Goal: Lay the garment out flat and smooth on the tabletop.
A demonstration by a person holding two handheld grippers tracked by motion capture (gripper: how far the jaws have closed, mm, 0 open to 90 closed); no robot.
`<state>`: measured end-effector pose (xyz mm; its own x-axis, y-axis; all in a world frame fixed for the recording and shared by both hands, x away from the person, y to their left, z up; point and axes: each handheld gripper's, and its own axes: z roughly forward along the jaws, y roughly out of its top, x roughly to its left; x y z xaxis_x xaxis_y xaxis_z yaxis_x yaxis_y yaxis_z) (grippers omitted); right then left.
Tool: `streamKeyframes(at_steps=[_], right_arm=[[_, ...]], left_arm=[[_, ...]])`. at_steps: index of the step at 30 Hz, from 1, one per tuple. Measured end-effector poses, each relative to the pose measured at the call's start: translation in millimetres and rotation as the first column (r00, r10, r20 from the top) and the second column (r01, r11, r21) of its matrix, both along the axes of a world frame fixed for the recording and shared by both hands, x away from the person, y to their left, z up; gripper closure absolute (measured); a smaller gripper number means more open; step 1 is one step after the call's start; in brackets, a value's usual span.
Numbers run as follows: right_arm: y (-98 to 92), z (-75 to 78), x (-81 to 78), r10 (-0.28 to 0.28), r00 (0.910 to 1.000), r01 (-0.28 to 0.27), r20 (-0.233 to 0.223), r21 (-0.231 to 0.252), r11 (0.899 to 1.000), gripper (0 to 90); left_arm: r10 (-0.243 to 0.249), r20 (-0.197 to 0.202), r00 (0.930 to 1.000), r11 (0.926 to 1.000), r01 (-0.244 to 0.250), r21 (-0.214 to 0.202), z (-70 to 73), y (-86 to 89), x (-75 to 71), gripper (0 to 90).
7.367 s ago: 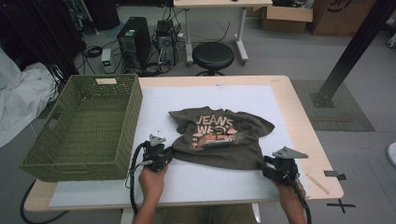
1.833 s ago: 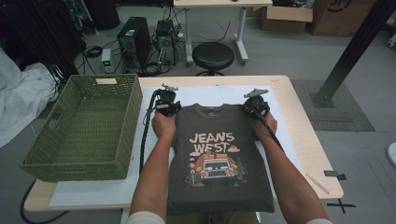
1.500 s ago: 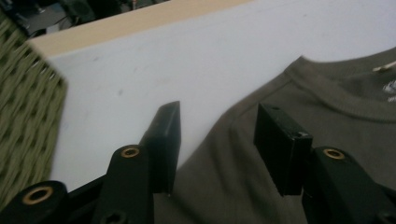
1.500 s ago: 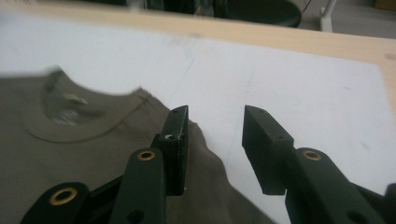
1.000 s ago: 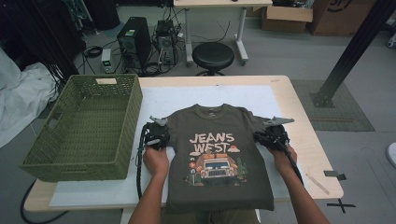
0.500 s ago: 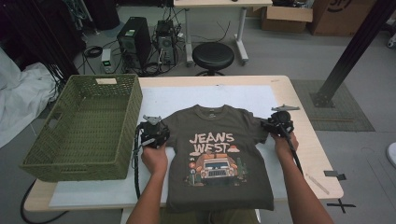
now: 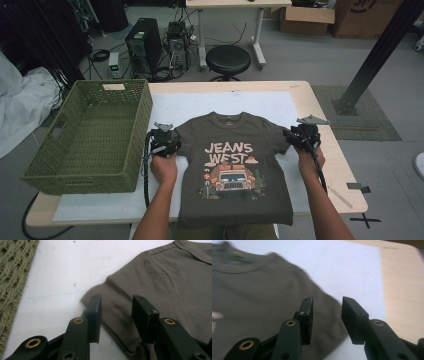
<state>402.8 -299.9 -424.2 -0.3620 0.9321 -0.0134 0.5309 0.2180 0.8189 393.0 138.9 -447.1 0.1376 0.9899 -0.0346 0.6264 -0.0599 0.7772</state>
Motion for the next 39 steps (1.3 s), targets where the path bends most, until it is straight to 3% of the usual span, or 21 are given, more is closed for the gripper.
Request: streamKeyframes(at_steps=[3,4,6,8,9,11,12,13,16,18,23,26,27,29,30,31,33,34,36,37,39], right_arm=[[11.6,-1.1,-8.0,0.107,0.9940,-0.107,-0.019,0.017,0.994,61.9],[14.7,-4.1,-8.7,0.120,0.9917,-0.120,-0.045,0.012,0.993,61.9],[17.1,-12.2,-9.1,0.121,0.9894,-0.121,-0.080,0.007,0.993,63.2],[16.9,-20.7,-8.8,0.108,0.9865,-0.111,-0.123,-0.015,0.994,63.1],[15.8,-23.2,-9.8,0.106,0.9878,-0.109,-0.114,-0.015,0.994,64.0],[12.1,-24.0,-12.3,0.087,0.9917,-0.090,-0.094,-0.029,0.996,62.4],[9.8,-22.5,-13.5,0.071,0.9931,-0.075,-0.093,-0.039,0.996,61.9],[7.3,-21.2,-15.0,0.070,0.9940,-0.072,-0.084,-0.025,0.997,63.2],[-1.8,-12.1,-28.3,0.075,0.9972,-0.075,-0.007,0.030,0.997,67.1],[-2.1,-8.2,-34.9,0.114,0.9934,-0.114,-0.002,0.067,0.991,67.5],[14.0,-8.4,-52.5,0.221,0.9748,-0.218,-0.028,0.095,0.971,66.7],[25.9,-14.7,-64.0,0.274,0.9611,-0.270,-0.037,0.080,0.959,65.3],[29.3,-16.7,-66.8,0.290,0.9564,-0.287,-0.036,0.062,0.956,65.7],[37.8,-22.2,-74.5,0.313,0.9492,-0.314,-0.027,-0.024,0.949,73.6],[40.6,-25.4,-76.8,0.310,0.9495,-0.313,-0.047,-0.088,0.946,76.7],[40.5,-26.5,-79.8,0.295,0.9547,-0.297,-0.035,-0.116,0.948,79.5],[35.4,-25.1,-81.4,0.244,0.9688,-0.248,-0.046,-0.130,0.960,78.1],[31.9,-25.0,-81.4,0.233,0.9713,-0.237,-0.050,-0.114,0.965,76.4],[22.5,-23.5,-84.1,0.208,0.9772,-0.210,-0.045,-0.054,0.976,75.0],[20.8,-22.3,-86.2,0.210,0.9772,-0.211,-0.030,-0.044,0.976,75.1],[19.7,-19.3,-90.2,0.220,0.9755,-0.220,-0.012,-0.024,0.975,74.6]], left_arm=[[-0.007,-0.025,0.9997,0.9988,0.008,0.047,-0.9,-5.2,4.6,64.1],[-0.002,-0.024,0.9997,0.9985,0.003,0.054,-0.7,-5.6,4.5,72.2],[0.028,-0.037,0.9989,0.9986,-0.026,0.045,0.4,-2.6,4.5,86.3],[0.036,-0.037,0.9987,0.9975,-0.034,0.062,0.7,-1.5,3.9,87.5],[0.031,-0.030,0.9991,0.9940,-0.027,0.106,0.4,-2.3,3.3,87.4],[0.030,-0.028,0.9991,0.9928,-0.027,0.117,0.9,-3.3,2.8,87.1],[0.031,-0.024,0.9992,0.9942,-0.028,0.104,1.9,-2.5,1.9,84.6],[0.033,-0.009,0.9994,0.9981,-0.033,0.052,5.1,0.3,-1.0,78.9],[0.011,0.052,0.9986,0.9984,-0.008,-0.056,16.7,4.9,-14.5,66.2],[-0.038,0.060,0.9975,0.9983,0.040,-0.043,22.6,2.2,-23.5,63.5],[-0.082,0.046,0.9956,0.9889,0.087,-0.120,23.0,-4.5,-42.6,62.1],[-0.097,0.026,0.9949,0.9893,0.099,-0.107,14.5,-10.1,-48.4,59.1],[-0.099,0.013,0.9950,0.9925,0.100,-0.071,10.2,-12.9,-49.4,57.9],[-0.093,-0.033,0.9951,0.9953,0.094,0.023,3.8,-17.2,-48.6,55.6],[-0.103,-0.032,0.9942,0.9926,0.105,0.061,0.0,-17.1,-49.1,54.2],[-0.086,-0.023,0.9960,0.9930,0.088,0.079,-0.1,-16.4,-50.1,53.6],[-0.041,-0.046,0.9981,0.9952,0.045,0.087,2.0,-14.6,-50.4,57.2],[-0.035,-0.051,0.9981,0.9969,0.039,0.069,3.1,-12.7,-51.4,57.4],[-0.047,-0.017,0.9987,0.9986,0.048,0.024,7.4,-10.1,-58.2,57.8],[-0.063,0.021,0.9978,0.9980,0.063,-0.002,11.3,-10.7,-64.2,57.7],[-0.102,0.055,0.9932,0.9929,0.105,-0.055,15.8,-13.9,-71.0,57.2]])
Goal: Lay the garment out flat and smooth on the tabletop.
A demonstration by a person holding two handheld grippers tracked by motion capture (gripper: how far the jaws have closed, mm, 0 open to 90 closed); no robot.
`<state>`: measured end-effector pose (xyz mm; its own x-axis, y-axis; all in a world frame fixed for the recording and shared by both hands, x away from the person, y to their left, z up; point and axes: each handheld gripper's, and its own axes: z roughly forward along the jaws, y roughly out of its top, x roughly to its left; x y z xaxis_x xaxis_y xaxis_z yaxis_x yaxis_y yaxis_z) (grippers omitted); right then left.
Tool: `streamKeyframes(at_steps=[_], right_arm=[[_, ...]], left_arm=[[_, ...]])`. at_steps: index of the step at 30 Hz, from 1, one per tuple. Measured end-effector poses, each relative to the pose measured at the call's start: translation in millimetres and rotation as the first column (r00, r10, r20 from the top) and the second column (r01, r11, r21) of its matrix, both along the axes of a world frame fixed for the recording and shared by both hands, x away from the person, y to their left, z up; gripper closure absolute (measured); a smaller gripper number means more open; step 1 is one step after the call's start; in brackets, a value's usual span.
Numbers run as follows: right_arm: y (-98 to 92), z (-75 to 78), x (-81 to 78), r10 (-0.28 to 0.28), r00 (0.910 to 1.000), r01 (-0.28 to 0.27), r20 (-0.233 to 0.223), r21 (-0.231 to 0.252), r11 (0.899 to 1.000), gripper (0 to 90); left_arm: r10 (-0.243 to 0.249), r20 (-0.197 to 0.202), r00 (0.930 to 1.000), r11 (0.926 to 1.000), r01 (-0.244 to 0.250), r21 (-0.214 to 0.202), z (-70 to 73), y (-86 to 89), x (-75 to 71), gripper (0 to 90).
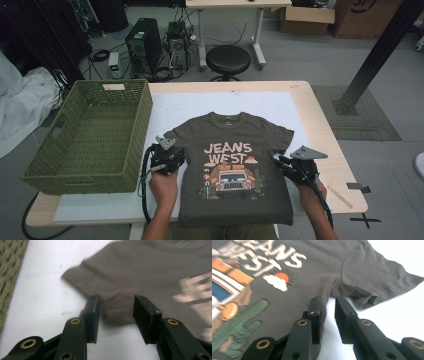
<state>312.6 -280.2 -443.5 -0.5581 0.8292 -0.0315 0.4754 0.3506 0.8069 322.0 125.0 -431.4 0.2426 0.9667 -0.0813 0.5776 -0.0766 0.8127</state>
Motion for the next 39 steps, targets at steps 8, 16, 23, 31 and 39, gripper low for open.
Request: streamKeyframes(at_steps=[8,16,23,31,39], right_arm=[[19.3,-1.2,1.5,0.057,0.9978,-0.058,-0.034,-0.016,0.998,72.7],[9.1,-6.2,0.0,0.032,0.9980,-0.032,-0.054,-0.002,0.999,70.4],[-10.1,-2.6,-7.6,-0.065,0.9966,0.057,0.051,0.149,0.987,51.5],[-29.7,7.4,-4.0,-0.174,0.9820,0.158,0.073,0.186,0.970,23.8],[-43.5,25.7,2.6,-0.223,0.9721,0.206,0.072,0.190,0.960,20.3]], left_arm=[[-0.086,-0.110,0.9902,0.9913,0.096,0.090,-14.4,-31.4,1.7,60.4],[-0.024,-0.072,0.9971,0.9981,0.028,0.054,-16.2,-17.8,-2.1,60.2],[0.022,0.110,0.9936,0.9965,-0.013,-0.082,-5.5,1.2,-11.8,26.9],[0.020,0.183,0.9830,0.9853,0.012,-0.170,9.2,15.4,-15.1,15.9],[0.013,0.175,0.9845,0.9838,0.019,-0.178,25.9,25.8,-9.2,15.9]])
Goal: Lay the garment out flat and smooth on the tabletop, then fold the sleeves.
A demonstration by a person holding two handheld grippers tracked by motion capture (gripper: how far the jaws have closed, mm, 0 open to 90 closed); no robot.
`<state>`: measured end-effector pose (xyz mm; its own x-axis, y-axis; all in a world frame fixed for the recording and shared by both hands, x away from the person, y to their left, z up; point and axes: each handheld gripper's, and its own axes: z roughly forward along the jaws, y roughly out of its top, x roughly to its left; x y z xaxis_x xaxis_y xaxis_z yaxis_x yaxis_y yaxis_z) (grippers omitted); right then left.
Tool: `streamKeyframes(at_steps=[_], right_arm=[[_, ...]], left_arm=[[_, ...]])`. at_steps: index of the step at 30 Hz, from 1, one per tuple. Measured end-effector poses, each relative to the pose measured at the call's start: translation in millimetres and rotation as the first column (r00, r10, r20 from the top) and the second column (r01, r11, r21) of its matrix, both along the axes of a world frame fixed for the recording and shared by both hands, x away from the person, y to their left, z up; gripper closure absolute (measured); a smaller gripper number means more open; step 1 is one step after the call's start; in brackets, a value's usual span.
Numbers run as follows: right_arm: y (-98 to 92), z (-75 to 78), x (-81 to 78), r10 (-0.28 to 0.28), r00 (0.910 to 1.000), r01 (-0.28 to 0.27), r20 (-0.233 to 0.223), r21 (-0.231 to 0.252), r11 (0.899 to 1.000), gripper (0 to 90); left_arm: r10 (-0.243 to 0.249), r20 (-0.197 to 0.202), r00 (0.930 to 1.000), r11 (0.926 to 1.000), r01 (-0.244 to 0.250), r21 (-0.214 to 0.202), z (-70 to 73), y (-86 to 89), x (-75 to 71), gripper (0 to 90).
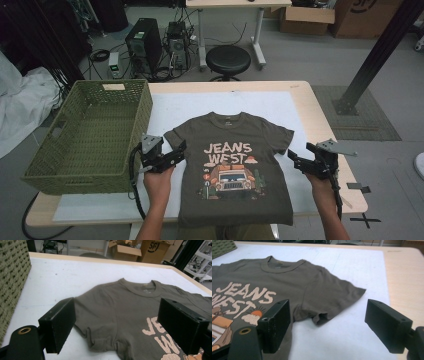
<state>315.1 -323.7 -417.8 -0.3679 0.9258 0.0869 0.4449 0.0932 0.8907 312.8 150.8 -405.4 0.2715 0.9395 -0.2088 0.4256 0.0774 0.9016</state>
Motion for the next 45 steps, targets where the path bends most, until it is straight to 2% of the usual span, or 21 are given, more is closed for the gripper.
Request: streamKeyframes(at_steps=[10,19,24,26,31,36,38,39,41,43,45], right_arm=[[0.1,8.0,-0.9,-0.001,1.0000,0.001,0.010,-0.007,1.000,20.4],[-13.8,4.5,1.8,-0.059,0.9980,0.059,-0.024,0.010,0.998,21.8],[-20.5,-0.5,21.2,-0.115,0.9890,0.119,-0.093,0.040,0.992,23.9],[-17.5,-2.4,30.8,-0.115,0.9867,0.121,-0.115,0.043,0.992,25.8],[5.8,-9.7,63.4,-0.103,0.9784,0.101,-0.179,-0.020,0.995,29.7],[21.4,-17.9,84.3,-0.117,0.9655,0.109,-0.233,-0.044,0.993,31.9],[24.8,-24.9,91.2,-0.118,0.9554,0.107,-0.271,-0.056,0.993,36.6],[25.9,-27.9,92.2,-0.130,0.9528,0.116,-0.274,-0.066,0.991,38.2],[27.6,-28.2,91.5,-0.160,0.9534,0.145,-0.255,-0.076,0.986,45.0],[28.8,-27.8,90.5,-0.165,0.9565,0.141,-0.241,-0.112,0.984,56.2],[28.9,-27.6,90.2,-0.153,0.9602,0.125,-0.234,-0.129,0.984,69.4]], left_arm=[[-0.013,-0.017,0.9998,0.9997,0.014,0.021,0.1,-0.8,-2.8,16.0],[-0.015,-0.033,0.9993,0.9994,0.016,0.030,-1.5,-2.4,-0.2,15.9],[0.006,-0.057,0.9984,0.9992,-0.004,0.039,-2.5,-1.7,5.0,15.9],[0.009,-0.064,0.9979,0.9994,-0.007,0.035,-3.7,-1.1,7.5,15.9],[0.024,-0.088,0.9958,0.9982,-0.019,0.056,-5.8,-0.6,14.7,15.9],[0.032,-0.100,0.9945,0.9974,-0.025,0.068,-7.2,0.2,22.3,15.9],[0.037,-0.118,0.9924,0.9967,-0.028,0.076,-9.8,0.3,25.4,15.9],[0.038,-0.127,0.9912,0.9964,-0.028,0.080,-11.1,0.2,26.6,15.9],[0.039,-0.141,0.9893,0.9956,-0.027,0.090,-13.7,-0.5,28.6,16.0],[0.040,-0.149,0.9880,0.9950,-0.026,0.097,-15.4,-1.0,30.2,16.0],[0.043,-0.158,0.9864,0.9947,-0.028,0.099,-17.1,-1.2,31.9,16.3]])
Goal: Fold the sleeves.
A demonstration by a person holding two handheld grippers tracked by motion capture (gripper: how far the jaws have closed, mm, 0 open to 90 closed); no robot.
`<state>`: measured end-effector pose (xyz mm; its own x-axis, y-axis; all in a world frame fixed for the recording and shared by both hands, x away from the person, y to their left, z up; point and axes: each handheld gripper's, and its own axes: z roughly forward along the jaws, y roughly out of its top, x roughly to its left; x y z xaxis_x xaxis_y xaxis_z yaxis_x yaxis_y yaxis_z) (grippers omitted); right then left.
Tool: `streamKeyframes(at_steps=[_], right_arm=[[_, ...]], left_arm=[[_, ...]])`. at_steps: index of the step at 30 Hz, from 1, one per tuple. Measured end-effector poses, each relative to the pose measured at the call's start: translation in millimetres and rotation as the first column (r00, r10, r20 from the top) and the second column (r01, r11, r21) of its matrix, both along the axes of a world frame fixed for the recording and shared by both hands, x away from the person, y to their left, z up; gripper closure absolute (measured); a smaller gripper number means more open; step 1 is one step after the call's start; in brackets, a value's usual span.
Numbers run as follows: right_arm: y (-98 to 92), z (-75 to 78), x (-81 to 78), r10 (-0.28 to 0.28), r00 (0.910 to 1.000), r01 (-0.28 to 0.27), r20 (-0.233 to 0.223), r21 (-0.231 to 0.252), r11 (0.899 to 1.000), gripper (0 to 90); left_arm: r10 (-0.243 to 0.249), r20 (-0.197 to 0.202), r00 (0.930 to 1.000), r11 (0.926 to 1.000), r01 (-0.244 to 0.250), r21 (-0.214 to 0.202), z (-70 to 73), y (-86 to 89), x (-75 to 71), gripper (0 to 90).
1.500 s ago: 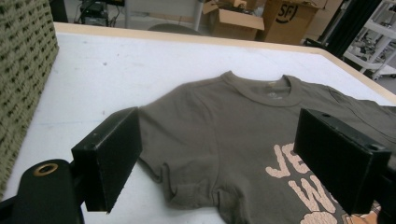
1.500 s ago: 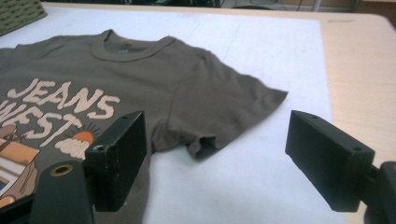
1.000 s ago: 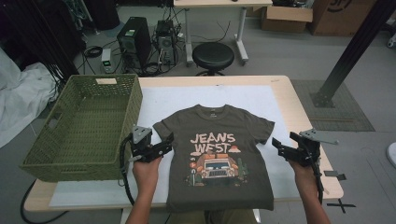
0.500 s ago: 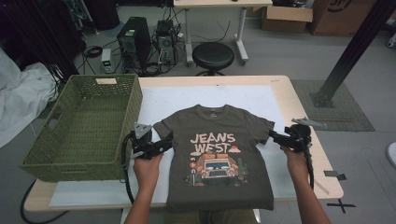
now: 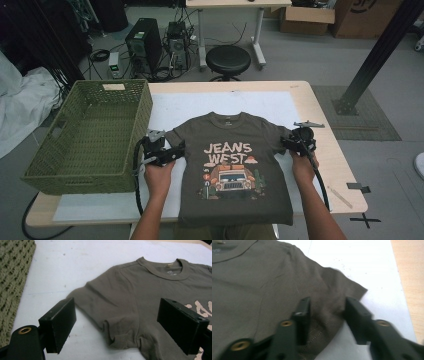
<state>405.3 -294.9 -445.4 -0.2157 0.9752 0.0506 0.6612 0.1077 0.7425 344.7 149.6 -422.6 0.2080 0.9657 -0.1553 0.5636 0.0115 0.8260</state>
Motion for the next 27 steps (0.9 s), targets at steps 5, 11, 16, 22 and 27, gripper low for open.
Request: streamKeyframes(at_steps=[5,11,16,22,27], right_arm=[[2.0,0.9,1.9,0.052,0.9986,-0.052,-0.004,-0.010,0.999,86.3],[26.5,22.1,-5.9,0.138,0.9868,-0.141,0.084,0.027,0.990,86.3],[63.3,44.3,-15.1,0.279,0.9519,-0.294,0.127,0.123,0.948,73.4],[48.9,57.7,-24.9,0.201,0.9611,-0.225,0.189,0.114,0.968,70.6],[15.2,40.4,-22.0,0.098,0.9847,-0.108,0.144,0.068,0.992,74.2]], left_arm=[[0.011,-0.025,0.9996,0.9999,-0.011,0.003,-4.3,-0.2,3.6,17.7],[0.029,-0.046,0.9985,0.9995,-0.028,0.013,-9.2,0.2,6.0,18.4],[0.036,-0.043,0.9984,0.9993,-0.036,0.011,-9.1,0.2,6.2,18.5],[0.043,-0.055,0.9976,0.9990,-0.042,0.019,-10.0,0.0,7.0,18.8],[0.045,-0.069,0.9966,0.9989,-0.044,0.014,-11.5,-0.6,8.4,19.1]])
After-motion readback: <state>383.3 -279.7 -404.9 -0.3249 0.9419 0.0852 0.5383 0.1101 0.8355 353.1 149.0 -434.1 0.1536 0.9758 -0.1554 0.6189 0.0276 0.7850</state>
